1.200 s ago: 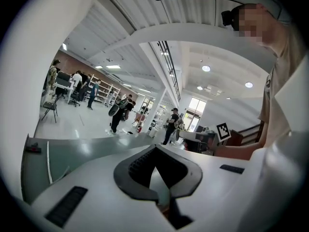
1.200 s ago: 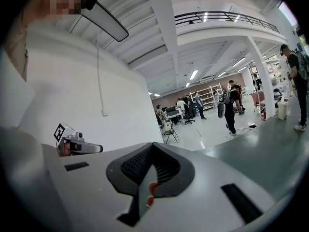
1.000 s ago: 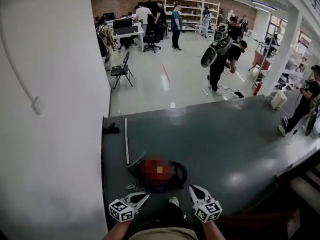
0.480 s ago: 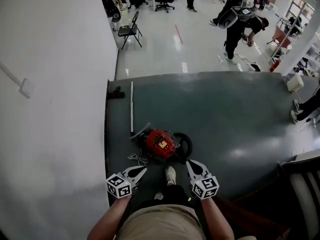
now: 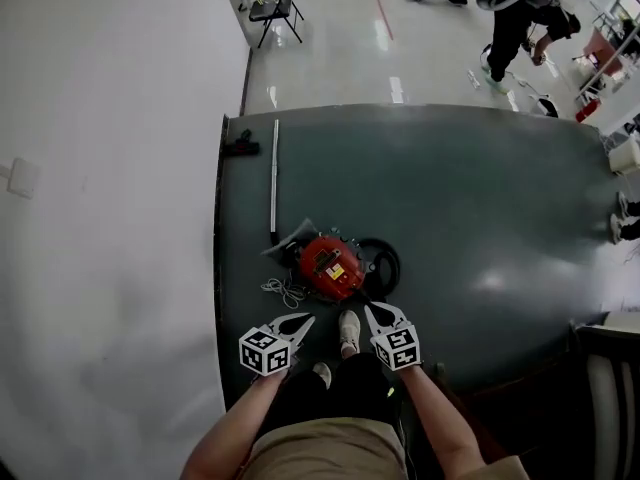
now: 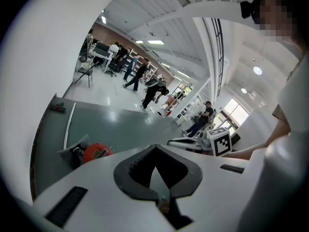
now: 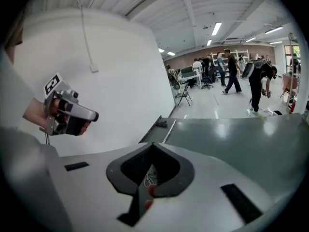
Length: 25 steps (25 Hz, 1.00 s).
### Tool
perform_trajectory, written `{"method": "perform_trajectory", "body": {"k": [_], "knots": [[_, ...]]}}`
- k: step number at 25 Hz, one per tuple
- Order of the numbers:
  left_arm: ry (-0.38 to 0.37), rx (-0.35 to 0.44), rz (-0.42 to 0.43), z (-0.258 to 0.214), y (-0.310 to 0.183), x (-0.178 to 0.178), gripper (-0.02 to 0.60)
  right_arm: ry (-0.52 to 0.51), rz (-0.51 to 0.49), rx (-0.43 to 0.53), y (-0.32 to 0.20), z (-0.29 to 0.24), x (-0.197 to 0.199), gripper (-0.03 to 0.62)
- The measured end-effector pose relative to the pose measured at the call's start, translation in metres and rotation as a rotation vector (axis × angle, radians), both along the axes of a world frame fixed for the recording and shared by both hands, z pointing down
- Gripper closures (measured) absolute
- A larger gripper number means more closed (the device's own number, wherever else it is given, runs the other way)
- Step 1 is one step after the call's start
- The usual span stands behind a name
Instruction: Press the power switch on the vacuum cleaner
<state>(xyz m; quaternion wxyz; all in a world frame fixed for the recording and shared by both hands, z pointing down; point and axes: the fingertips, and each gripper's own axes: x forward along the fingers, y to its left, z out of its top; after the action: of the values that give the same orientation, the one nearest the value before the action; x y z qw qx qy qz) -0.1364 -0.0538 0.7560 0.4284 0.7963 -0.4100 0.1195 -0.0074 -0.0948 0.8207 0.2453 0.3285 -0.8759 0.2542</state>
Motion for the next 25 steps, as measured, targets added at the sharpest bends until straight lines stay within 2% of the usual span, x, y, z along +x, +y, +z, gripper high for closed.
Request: {"method": "perform_trajectory", "body": {"k": [5,9,13,16,19,25], "knots": [[-0.018,-0.087,0.015,0.065,-0.018,0.006,0.58,0.115,-0.05,-0.089,-0.021,0.1,-0.012,0.584],[-0.017,-0.13,-0.006,0.119,-0.026,-0.013,0.58,0.208,-0.035,-0.124,-0.031,0.168,-0.028,0.583],[-0.134,-0.132,-0.06,0.169,-0.039,-0.045,0.58,0.249,-0.039,-0.127,-0.047,0.225,-0.049,0.584],[-0.175,-0.126,-0.026,0.196,-0.05,-0.058,0.58,0.277,-0.019,-0.174,-0.052,0.269,-0.063,0.585],[-0.157,-0.157,0.017,0.226,-0.058,-0.06,0.58,0.308,0.002,-0.227,-0.053,0.311,-0.071,0.584],[-0.128,-0.211,0.116,0.261,-0.066,-0.058,0.58,0.375,-0.03,-0.32,-0.039,0.37,-0.088,0.583]]}}
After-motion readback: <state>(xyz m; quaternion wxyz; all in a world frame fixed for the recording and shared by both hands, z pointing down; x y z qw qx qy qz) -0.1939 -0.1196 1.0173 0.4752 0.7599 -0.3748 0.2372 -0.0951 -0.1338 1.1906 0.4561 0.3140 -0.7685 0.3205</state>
